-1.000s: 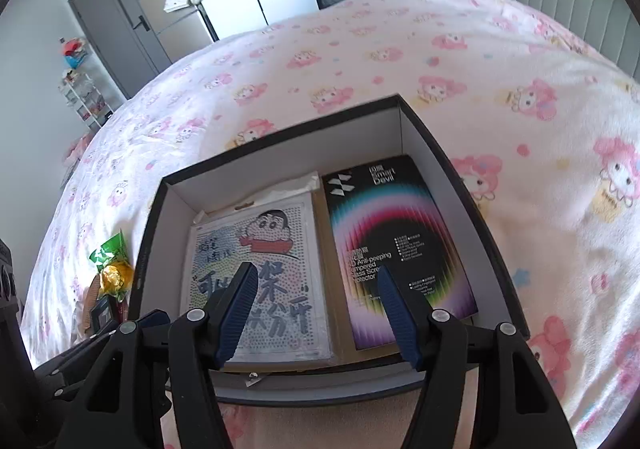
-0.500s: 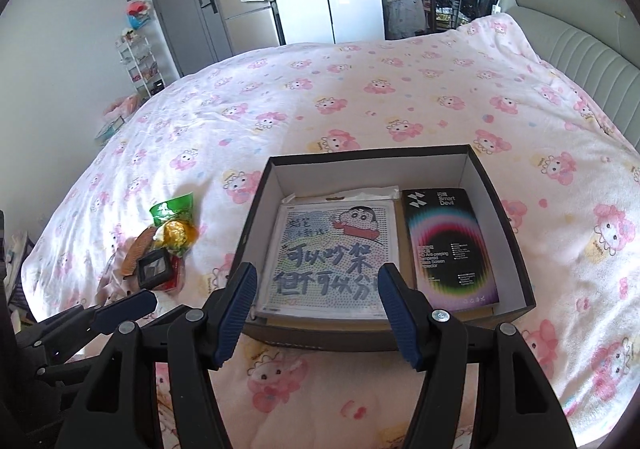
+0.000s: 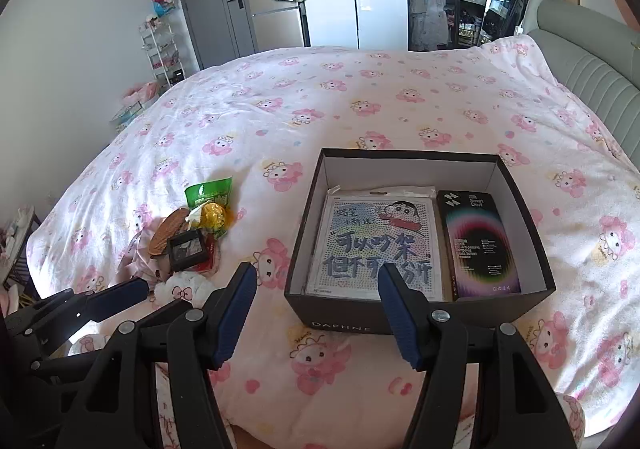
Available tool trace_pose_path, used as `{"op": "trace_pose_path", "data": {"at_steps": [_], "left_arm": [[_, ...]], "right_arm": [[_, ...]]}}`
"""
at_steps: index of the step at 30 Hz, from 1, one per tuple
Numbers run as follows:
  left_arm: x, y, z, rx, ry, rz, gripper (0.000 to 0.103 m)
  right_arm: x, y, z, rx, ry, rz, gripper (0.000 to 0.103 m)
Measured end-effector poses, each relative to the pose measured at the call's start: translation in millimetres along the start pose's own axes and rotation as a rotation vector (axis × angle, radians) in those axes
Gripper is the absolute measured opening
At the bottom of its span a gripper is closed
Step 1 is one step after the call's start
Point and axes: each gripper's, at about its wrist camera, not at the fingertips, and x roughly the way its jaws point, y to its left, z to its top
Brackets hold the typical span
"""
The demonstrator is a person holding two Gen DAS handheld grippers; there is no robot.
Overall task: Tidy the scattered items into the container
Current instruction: 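Withdraw the left tool back over the scattered items, then reach the left tool down to the white fluffy plush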
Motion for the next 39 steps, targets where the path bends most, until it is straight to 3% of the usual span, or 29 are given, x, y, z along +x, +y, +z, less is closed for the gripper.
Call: {"op": "trace_pose_path", "data": {"at_steps": [14,23,28,34,39], "left_arm": [[-3.6,54.2,-22.5,-0.056,-0.005,0.057,0.051],[13.4,97.9,-39.4,-0.159,0.026,0.074,0.051],[32.5,119.2,-45.0,-0.227,0.051,0.061,0.051],[60.3,143.1,-34.8,-0.265,0.049,0.112,0.050],[82.0,176.8,-10.8,-0.363,0.027,0.074,0.050]], "right_arm": [[23.9,59.8,-10.4,-0.083,0.041,0.066,0.060],[50.5,94.1,-18.1,-0.163,0.092,0.118,0.060],[77.5,98.4,-21.4,-0.124,0.158,0.122,0.060],[108.5,102.9,-18.6,-0.105,0.207,0.101,0.060],[132.4,106.0,-18.1,-0.107,0.245,0.084,0.060]]}}
